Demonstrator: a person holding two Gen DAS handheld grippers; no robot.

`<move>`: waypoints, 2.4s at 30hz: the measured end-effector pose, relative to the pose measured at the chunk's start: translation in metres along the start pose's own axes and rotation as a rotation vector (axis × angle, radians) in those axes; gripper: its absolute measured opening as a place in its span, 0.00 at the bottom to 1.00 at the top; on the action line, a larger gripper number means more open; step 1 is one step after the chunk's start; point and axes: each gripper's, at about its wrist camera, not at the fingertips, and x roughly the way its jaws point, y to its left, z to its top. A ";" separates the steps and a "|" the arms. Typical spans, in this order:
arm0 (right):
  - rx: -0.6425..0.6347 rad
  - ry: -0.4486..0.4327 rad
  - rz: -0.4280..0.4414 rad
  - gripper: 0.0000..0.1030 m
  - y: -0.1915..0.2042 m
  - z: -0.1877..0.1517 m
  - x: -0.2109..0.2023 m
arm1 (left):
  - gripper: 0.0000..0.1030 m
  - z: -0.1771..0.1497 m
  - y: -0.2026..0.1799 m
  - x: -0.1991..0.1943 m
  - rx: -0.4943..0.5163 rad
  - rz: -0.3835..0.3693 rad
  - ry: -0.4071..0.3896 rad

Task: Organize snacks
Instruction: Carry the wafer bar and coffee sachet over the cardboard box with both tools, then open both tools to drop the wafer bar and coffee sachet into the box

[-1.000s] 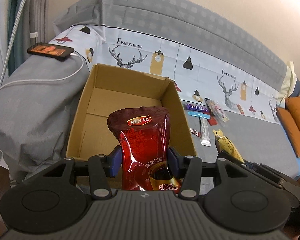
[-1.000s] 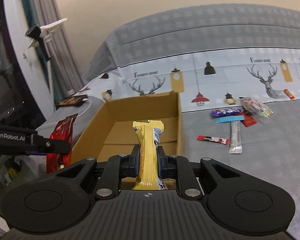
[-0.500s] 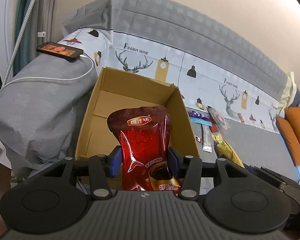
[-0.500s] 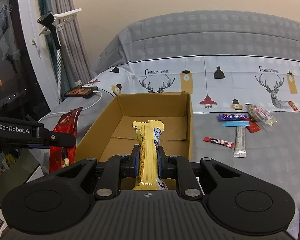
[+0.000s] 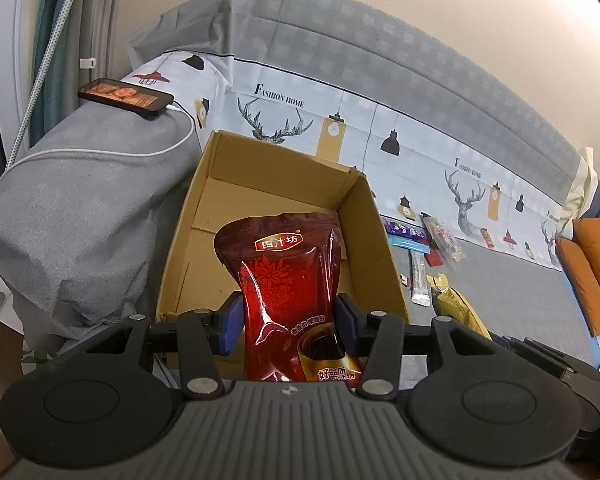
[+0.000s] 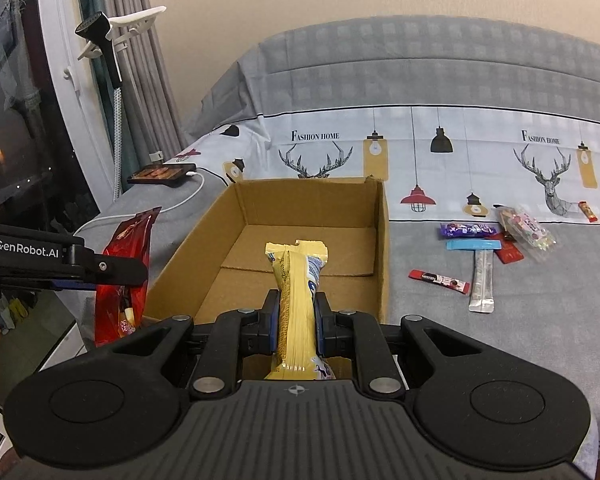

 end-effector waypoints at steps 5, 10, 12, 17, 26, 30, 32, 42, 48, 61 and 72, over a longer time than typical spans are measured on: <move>0.001 0.009 -0.004 0.18 0.000 0.000 0.003 | 0.52 0.002 0.002 0.006 -0.008 0.012 0.009; 0.003 0.018 -0.008 0.18 0.000 0.001 0.008 | 0.52 0.007 0.003 0.011 -0.008 0.027 0.007; 0.003 0.020 -0.011 0.18 -0.001 0.001 0.009 | 0.52 0.010 0.003 0.012 -0.003 0.033 0.001; 0.012 0.021 -0.019 0.18 -0.003 0.004 0.014 | 0.52 0.016 0.003 0.017 0.008 0.042 -0.012; 0.013 0.034 -0.012 0.18 -0.002 0.014 0.034 | 0.52 0.040 -0.002 0.053 0.043 0.134 0.054; 0.020 0.033 -0.008 0.18 -0.002 0.020 0.045 | 0.52 0.051 -0.004 0.071 0.061 0.171 0.075; 0.024 0.034 -0.008 0.18 -0.004 0.023 0.051 | 0.52 0.055 -0.005 0.079 0.065 0.176 0.088; 0.054 0.070 -0.003 0.18 -0.013 0.031 0.094 | 0.52 0.069 -0.012 0.123 0.113 0.195 0.148; 0.068 0.086 -0.005 0.18 -0.016 0.036 0.117 | 0.52 0.072 -0.010 0.146 0.138 0.207 0.185; 0.061 0.122 -0.016 0.18 -0.020 0.038 0.159 | 0.52 0.079 0.005 0.190 0.151 0.243 0.245; 0.063 0.148 -0.026 0.18 -0.021 0.038 0.184 | 0.52 0.079 0.011 0.211 0.172 0.257 0.275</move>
